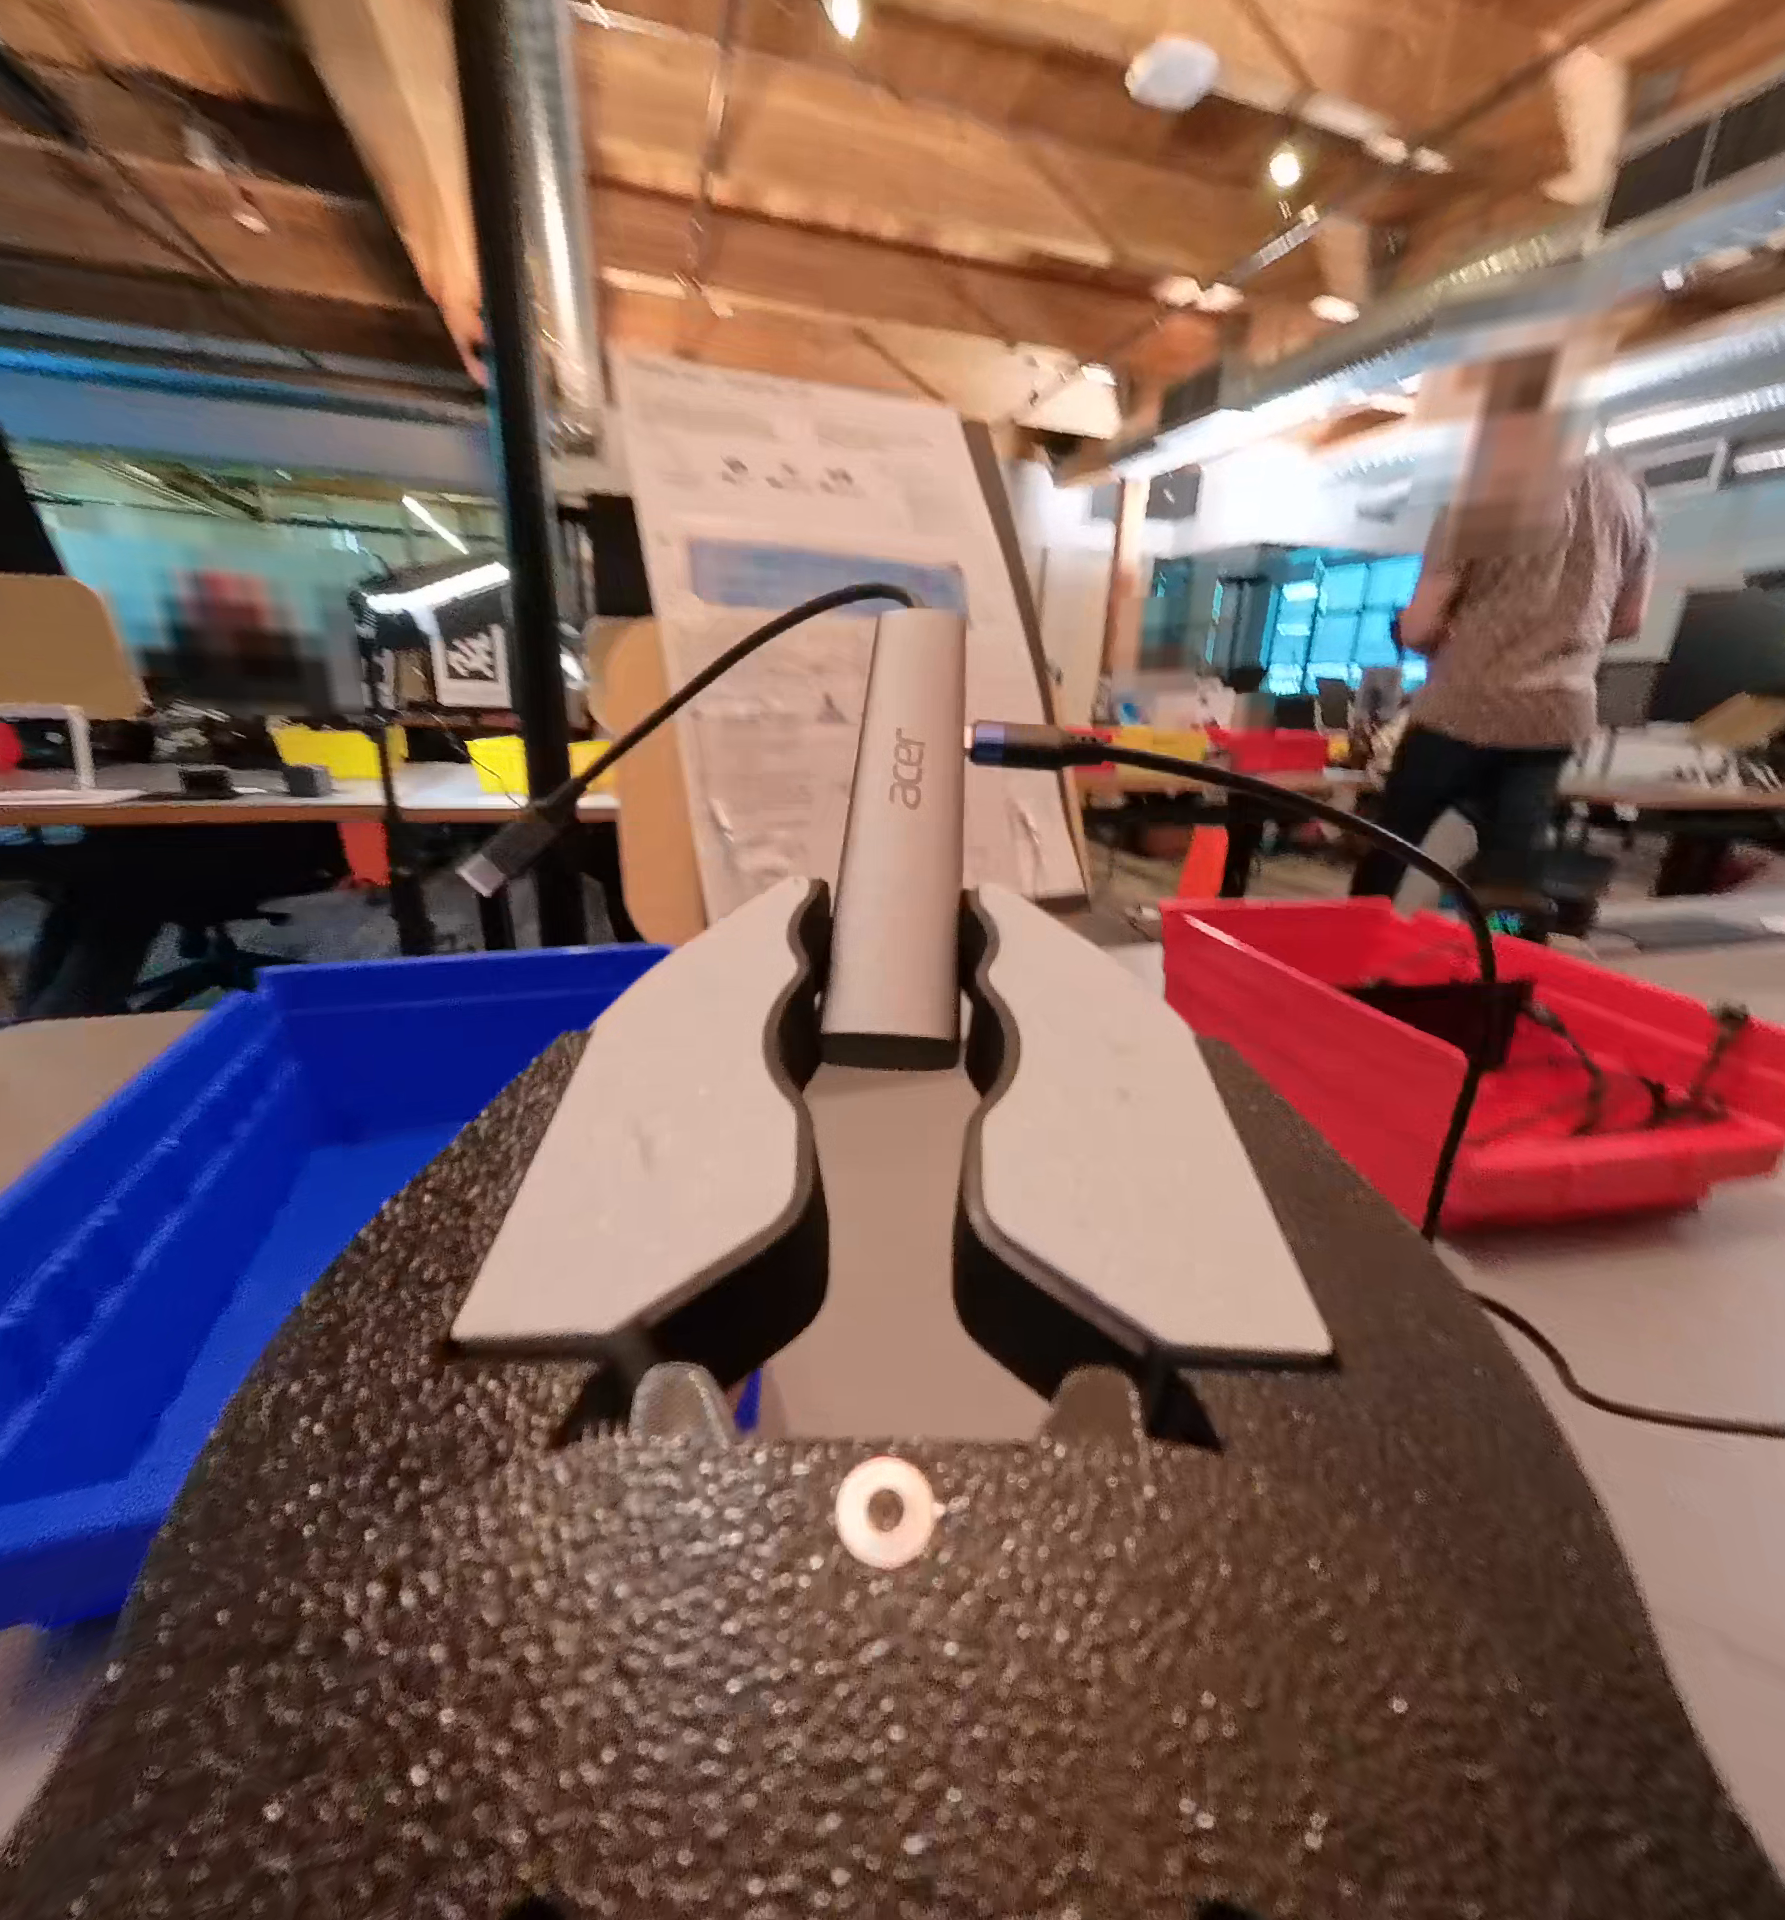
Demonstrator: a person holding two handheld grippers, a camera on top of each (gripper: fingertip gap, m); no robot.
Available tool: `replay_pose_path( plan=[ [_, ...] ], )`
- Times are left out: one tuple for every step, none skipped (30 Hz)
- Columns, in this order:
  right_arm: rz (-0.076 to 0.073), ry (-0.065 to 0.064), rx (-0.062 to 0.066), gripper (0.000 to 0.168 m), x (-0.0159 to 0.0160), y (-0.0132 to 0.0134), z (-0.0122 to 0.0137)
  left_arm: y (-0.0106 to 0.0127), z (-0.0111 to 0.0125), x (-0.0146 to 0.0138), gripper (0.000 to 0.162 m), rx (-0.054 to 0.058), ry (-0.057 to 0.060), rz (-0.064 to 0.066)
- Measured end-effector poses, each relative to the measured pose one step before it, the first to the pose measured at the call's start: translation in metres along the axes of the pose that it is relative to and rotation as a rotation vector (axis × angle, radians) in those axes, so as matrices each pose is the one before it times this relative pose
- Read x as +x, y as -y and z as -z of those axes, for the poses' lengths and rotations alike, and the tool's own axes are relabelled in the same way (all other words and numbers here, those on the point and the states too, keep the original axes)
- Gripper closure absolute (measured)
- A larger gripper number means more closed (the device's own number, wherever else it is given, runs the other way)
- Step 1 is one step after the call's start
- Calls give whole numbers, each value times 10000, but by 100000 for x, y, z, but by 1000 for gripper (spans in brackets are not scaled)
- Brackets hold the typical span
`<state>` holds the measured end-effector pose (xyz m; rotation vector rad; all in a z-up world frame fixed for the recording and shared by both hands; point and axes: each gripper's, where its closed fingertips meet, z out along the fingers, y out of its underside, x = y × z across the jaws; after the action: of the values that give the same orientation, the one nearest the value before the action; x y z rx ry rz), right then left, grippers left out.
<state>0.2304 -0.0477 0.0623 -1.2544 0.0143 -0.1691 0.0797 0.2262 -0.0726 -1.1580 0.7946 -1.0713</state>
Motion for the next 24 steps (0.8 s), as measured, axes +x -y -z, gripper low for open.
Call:
replay_pose_path(
  plan=[
    [506, -336, -227, 161, 1145, 660, 246, 1080, 405, -851, 138, 325, 231, 138],
    [415, -240, -397, 161, 978, 317, 146, 1085, 393, -729, 138, 354, 171, 150],
    [402, -363, -294, 161, 974, 234, 197, 1004, 350, -608, 138, 316, 141, 107],
    [428, -356, -227, 161, 829, 106, 161, 806, 256, -518, 138, 227, 112, 88],
    [99, 117, -309, 161, -30, -251, 7, 478, 104, -286, 138, 96, -3, 108],
    [-380, 933, -384, 161, -1481, -729, -340, 82, -29, -89, 138, -16, -69, 125],
    [-702, 1147, -474, 162, -2068, -1180, -736, -273, -83, 58, 138, -55, -52, 77],
    [-399, 718, -282, 162, -1753, -1316, -1120, -580, -174, 312, 138, -124, -105, -12],
    [-118, 437, -120, 161, -1636, -1411, -1249, -810, -274, 544, 138, -211, -175, -15],
    [-249, 732, -105, 162, -2093, -1694, -1416, -879, -310, 658, 138, -207, -160, 22],
    [-379, 852, -245, 162, -2238, -1912, -1565, -1005, -336, 784, 138, -242, -195, -43],
    [-197, 499, -193, 162, -1717, -1941, -1632, -1150, -361, 825, 138, -322, -212, -102],
    [118, 456, -245, 161, -1559, -1992, -1576, -1051, -327, 713, 138, -275, -139, -76],
    [230, 332, -373, 162, -1258, -1975, -1494, -826, -252, 566, 138, -171, -88, -60],
    [257, 34, -424, 162, -833, -1787, -1426, -636, -167, 382, 138, -132, -39, -66],
    [263, 320, -510, 162, -1176, -1597, -1367, -399, -83, 137, 138, -83, 53, -55],
    [106, 342, -378, 162, -1168, -1122, -1284, -86, 18, -155, 138, 10, 143, -20],
    [58, -13, -304, 162, -587, -803, -1269, 203, 119, -370, 138, 97, 188, 30],
    [189, -347, -581, 161, 6, -1036, -1121, 556, 209, -528, 138, 203, 192, 103],
    [345, -497, -760, 161, 331, -1121, -909, 908, 293, -639, 138, 335, 197, 138],
    [278, -613, -763, 161, 613, -1059, -687, 1122, 330, -714, 138, 392, 200, 123],
    [95, -531, -515, 161, 573, -746, -582, 1156, 335, -726, 138, 362, 177, 141],
    [-141, -231, -92, 161, 174, -277, -542, 1158, 312, -724, 138, 339, 171, 178],
    [-440, -159, -74, 162, 188, -319, -545, 1067, 281, -667, 138, 310, 153, 116]
  ],
)
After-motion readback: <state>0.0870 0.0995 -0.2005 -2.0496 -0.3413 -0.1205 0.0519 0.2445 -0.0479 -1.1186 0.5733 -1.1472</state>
